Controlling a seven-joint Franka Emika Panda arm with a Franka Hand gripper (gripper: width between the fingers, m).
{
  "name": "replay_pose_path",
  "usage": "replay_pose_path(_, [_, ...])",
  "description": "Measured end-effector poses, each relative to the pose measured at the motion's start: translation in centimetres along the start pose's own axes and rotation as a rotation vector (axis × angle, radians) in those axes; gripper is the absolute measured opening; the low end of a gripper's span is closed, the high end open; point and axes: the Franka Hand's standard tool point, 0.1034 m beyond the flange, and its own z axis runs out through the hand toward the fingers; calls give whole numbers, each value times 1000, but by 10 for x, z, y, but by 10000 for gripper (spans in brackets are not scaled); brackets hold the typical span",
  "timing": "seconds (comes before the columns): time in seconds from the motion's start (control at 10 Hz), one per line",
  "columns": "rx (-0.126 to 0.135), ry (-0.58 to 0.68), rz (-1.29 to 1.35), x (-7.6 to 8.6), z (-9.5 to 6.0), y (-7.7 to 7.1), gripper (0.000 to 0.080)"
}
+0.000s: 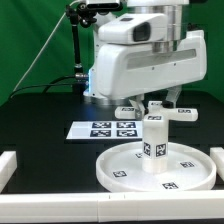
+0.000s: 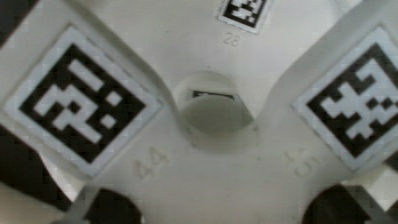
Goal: Assemble round table
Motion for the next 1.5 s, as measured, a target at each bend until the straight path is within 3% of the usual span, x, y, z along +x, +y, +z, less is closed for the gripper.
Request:
replay_pose_path(0.2, [25,4,171,0,0,0,445])
replay_pose_path(0.7, [27,2,428,1,0,-2,445])
replay_pose_path(1.5, [53,33,1144,6,0,-5,445])
